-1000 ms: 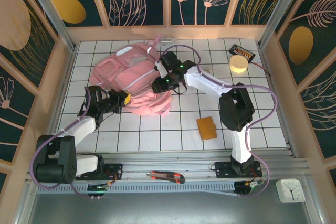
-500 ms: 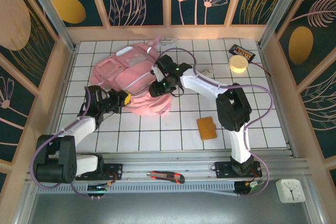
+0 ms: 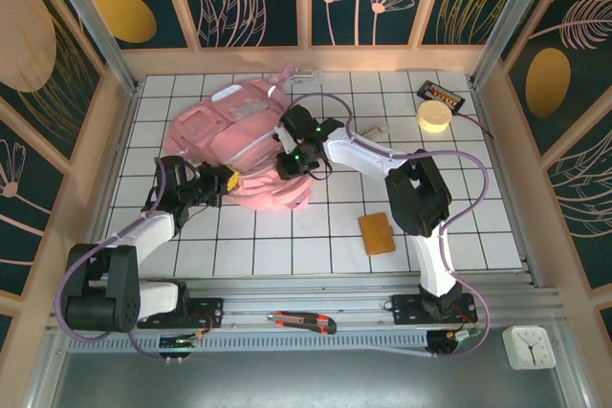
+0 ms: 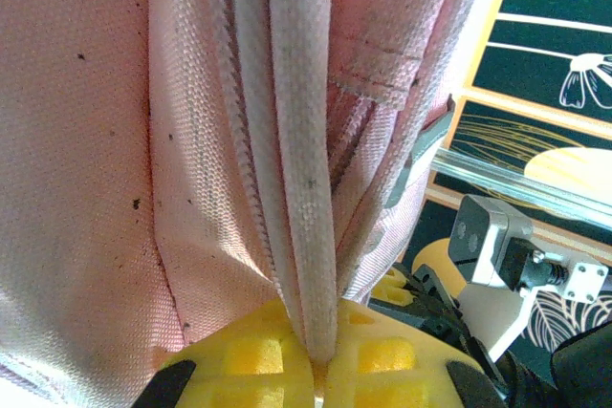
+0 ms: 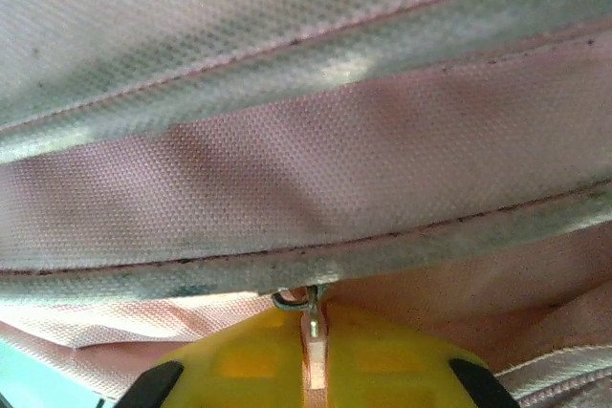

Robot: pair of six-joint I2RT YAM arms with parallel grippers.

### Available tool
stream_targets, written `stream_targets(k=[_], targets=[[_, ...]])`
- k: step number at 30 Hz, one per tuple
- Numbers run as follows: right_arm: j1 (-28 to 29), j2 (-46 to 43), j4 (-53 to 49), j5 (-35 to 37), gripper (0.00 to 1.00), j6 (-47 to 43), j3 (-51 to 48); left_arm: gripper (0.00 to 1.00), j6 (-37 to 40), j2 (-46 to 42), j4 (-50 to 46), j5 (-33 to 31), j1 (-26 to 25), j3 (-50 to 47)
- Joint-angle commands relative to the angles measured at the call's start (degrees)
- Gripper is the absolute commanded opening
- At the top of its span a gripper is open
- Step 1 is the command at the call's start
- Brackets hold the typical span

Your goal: Pack the student bag

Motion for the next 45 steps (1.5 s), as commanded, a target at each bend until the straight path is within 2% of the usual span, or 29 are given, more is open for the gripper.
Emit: stream_targets(k=[1,3,11,19,24,29,31,33,39,41,45], targets=[[-0.1,-0.7,-2.4,4.3,0.05,-0.7,0.3,0.0,-1.5,-0.1,4.5,0.5,0.7,1.0],[-0.2,-1.9,-2.8,5.7,0.0,-1.0,-0.4,0.0,-0.6,-0.4,3.3,0.3,0.7,1.2],[-5.4,-4.7,-3.4,10.5,0.0,-2.8,-4.1,0.0,1.3,-2.1,0.7,-0.1,1.7,0.6],[-8.5,-1.4,-5.5,13.6,0.0,-4.3,1.7,0.0,1.3,-3.6,0.1,0.0,1.9,-0.2],[-8.3,-2.4,-5.2,10.7,0.0,-4.6,0.6,0.0,1.4,-4.3,0.0,-0.2,2.7,-0.7],[-4.3,-5.8,-2.8,6.2,0.0,-3.7,-4.9,0.01,3.2,-3.0,-1.7,-1.0,4.2,1.6],[-2.1,-6.8,-1.9,5.1,0.0,-2.5,-6.6,0.07,5.2,-1.6,-3.7,-1.5,5.1,3.6],[0.2,-7.4,-0.9,3.7,0.0,-0.8,-7.8,0.19,7.3,0.4,-5.7,-1.5,6.1,6.0],[5.2,-6.0,0.8,0.7,0.0,3.4,-6.4,0.61,15.8,1.7,-18.4,-4.1,7.4,13.9],[5.5,-4.9,1.6,-0.6,0.0,4.2,-5.6,0.68,16.1,-0.1,-20.5,-5.1,7.4,13.5],[5.8,-2.9,0.6,-2.0,0.0,3.9,-2.1,0.72,15.1,-4.8,-22.9,-6.2,7.4,11.5]])
